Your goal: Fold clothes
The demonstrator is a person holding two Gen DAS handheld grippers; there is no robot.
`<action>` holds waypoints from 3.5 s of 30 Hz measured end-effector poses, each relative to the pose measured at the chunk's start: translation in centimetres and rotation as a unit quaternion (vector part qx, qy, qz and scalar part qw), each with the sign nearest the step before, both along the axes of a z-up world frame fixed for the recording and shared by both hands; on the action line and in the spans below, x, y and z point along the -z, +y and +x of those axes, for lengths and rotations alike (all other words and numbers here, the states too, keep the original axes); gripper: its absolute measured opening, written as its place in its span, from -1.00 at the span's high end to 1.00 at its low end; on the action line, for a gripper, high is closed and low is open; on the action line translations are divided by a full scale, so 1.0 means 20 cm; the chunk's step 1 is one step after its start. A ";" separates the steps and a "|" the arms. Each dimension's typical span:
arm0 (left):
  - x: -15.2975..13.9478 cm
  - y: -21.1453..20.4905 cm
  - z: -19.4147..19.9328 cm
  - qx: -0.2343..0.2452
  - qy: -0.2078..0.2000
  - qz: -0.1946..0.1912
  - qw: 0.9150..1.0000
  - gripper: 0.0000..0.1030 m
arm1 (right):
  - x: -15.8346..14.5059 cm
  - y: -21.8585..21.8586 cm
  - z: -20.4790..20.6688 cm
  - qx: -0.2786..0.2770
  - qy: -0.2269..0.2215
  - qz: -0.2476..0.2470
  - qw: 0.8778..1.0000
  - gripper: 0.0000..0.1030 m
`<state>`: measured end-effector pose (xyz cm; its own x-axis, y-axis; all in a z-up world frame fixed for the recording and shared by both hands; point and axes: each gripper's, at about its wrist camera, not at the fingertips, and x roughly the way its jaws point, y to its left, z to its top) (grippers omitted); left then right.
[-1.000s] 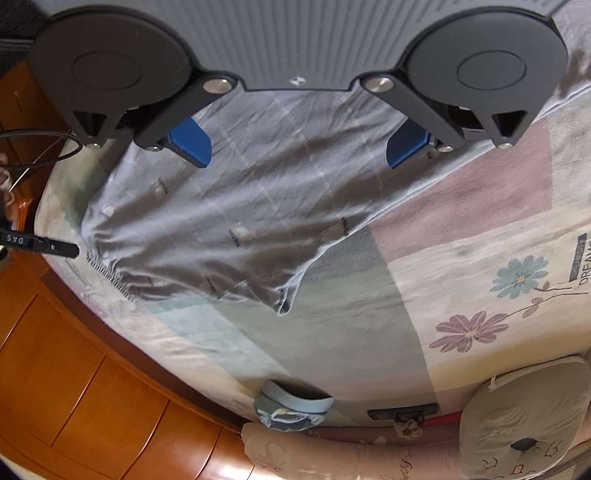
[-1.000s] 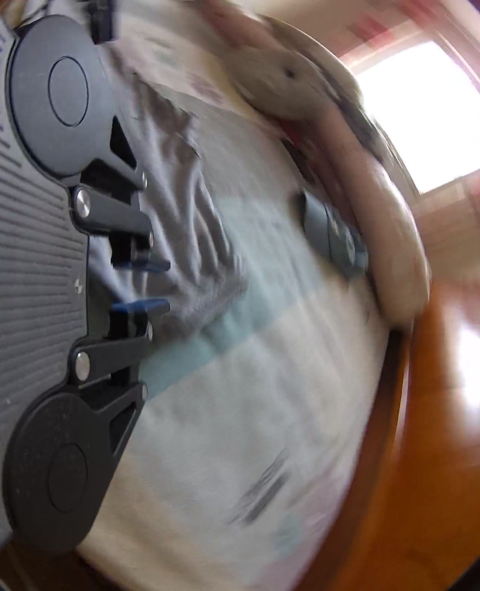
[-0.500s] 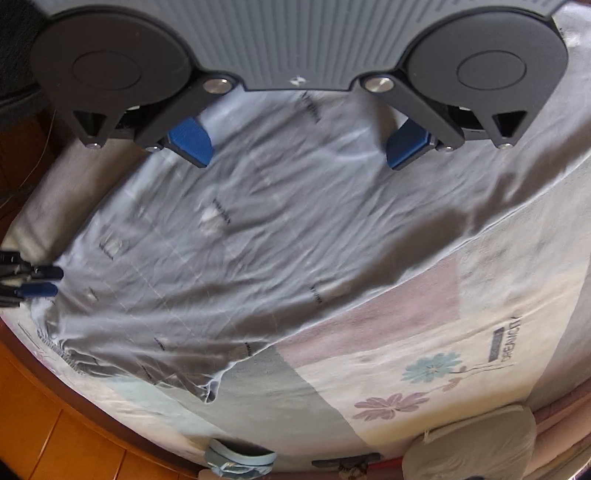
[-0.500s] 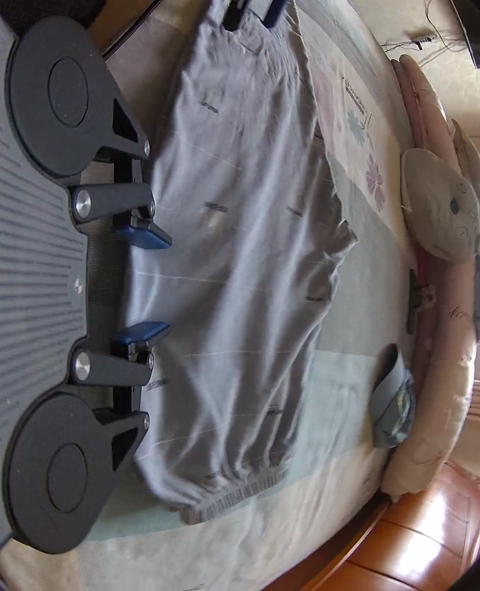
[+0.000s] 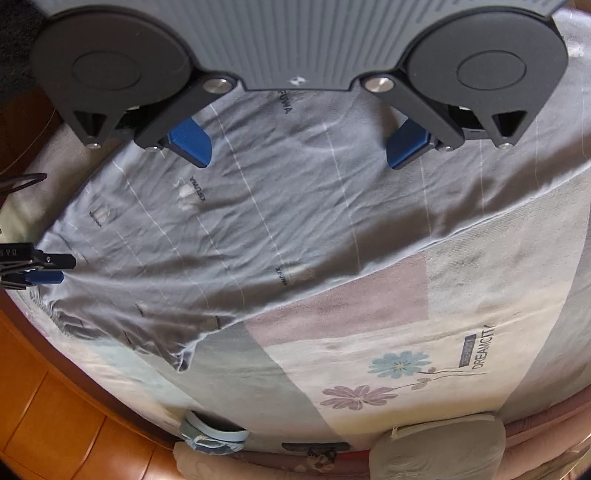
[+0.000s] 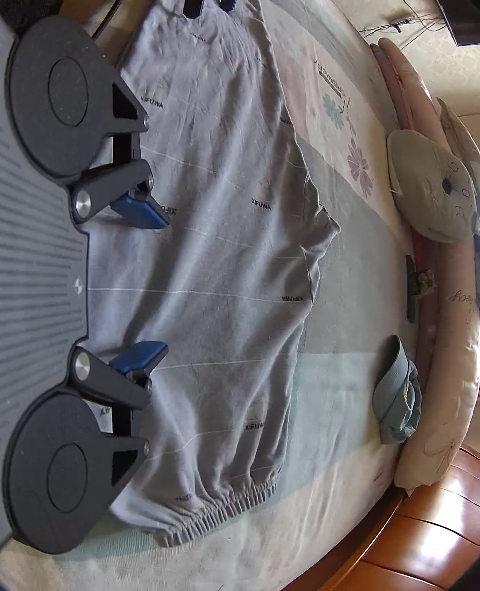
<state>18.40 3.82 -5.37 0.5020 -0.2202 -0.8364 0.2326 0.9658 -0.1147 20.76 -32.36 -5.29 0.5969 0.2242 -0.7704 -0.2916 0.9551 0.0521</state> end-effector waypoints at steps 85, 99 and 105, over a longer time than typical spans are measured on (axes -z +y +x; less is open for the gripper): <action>0.02 0.19 0.25 -0.078 -0.053 -0.080 0.992 -0.97 | 0.05 0.58 0.34 -0.083 0.017 -0.028 0.996 -1.00; -0.03 -0.05 0.28 -0.017 -0.023 -0.110 0.994 -0.97 | 0.07 0.55 0.32 -0.087 0.007 -0.011 0.996 -1.00; 0.01 -0.07 0.36 -0.031 -0.009 -0.103 0.994 -0.97 | 0.07 0.54 0.33 -0.095 0.004 -0.006 0.995 -1.00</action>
